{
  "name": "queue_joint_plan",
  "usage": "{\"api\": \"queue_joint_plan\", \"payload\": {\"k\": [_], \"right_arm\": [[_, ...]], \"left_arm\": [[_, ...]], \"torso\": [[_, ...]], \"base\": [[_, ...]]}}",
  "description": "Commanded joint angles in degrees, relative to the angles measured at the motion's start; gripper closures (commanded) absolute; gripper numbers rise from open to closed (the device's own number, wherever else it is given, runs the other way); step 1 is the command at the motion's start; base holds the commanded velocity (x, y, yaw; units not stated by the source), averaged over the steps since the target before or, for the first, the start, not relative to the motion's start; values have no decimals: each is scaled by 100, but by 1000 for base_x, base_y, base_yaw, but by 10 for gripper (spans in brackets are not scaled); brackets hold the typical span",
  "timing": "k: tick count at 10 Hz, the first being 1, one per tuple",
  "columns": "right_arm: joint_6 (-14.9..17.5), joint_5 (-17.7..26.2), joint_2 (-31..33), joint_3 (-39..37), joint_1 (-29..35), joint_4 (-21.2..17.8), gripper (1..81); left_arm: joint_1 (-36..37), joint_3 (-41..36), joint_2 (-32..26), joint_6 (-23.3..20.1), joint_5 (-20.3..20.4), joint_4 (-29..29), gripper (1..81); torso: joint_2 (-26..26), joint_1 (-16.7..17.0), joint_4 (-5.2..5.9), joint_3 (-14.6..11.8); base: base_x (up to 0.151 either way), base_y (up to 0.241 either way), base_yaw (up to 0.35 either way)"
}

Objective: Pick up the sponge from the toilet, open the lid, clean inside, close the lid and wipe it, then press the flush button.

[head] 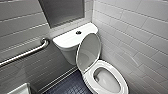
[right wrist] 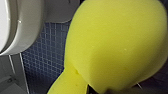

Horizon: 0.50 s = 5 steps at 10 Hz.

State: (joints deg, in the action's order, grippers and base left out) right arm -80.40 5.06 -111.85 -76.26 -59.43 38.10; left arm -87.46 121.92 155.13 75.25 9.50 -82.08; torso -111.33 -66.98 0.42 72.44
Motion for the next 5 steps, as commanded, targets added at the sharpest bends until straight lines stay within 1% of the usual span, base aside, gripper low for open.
{"api": "queue_joint_plan", "payload": {"k": [1,3,4,5], "right_arm": [[33,-523,186,-414,-504,356,811],[32,-1127,-102,-1176,-1109,348,811],[68,-1420,-314,-1539,-1400,365,811],[163,-1706,-600,-1999,-1646,434,811]], "left_arm": [[-31,-151,-95,7,-36,-27,10],[48,-299,-226,16,-27,-36,10],[101,-423,-341,16,-27,-36,10],[162,-596,-463,25,-35,-27,10]], "torso": [[0,0,0,0],[0,0,0,0],[575,369,0,0],[606,389,0,0]], "base": [[0,0,0],[0,0,0],[0,0,0],[0,0,0]]}}
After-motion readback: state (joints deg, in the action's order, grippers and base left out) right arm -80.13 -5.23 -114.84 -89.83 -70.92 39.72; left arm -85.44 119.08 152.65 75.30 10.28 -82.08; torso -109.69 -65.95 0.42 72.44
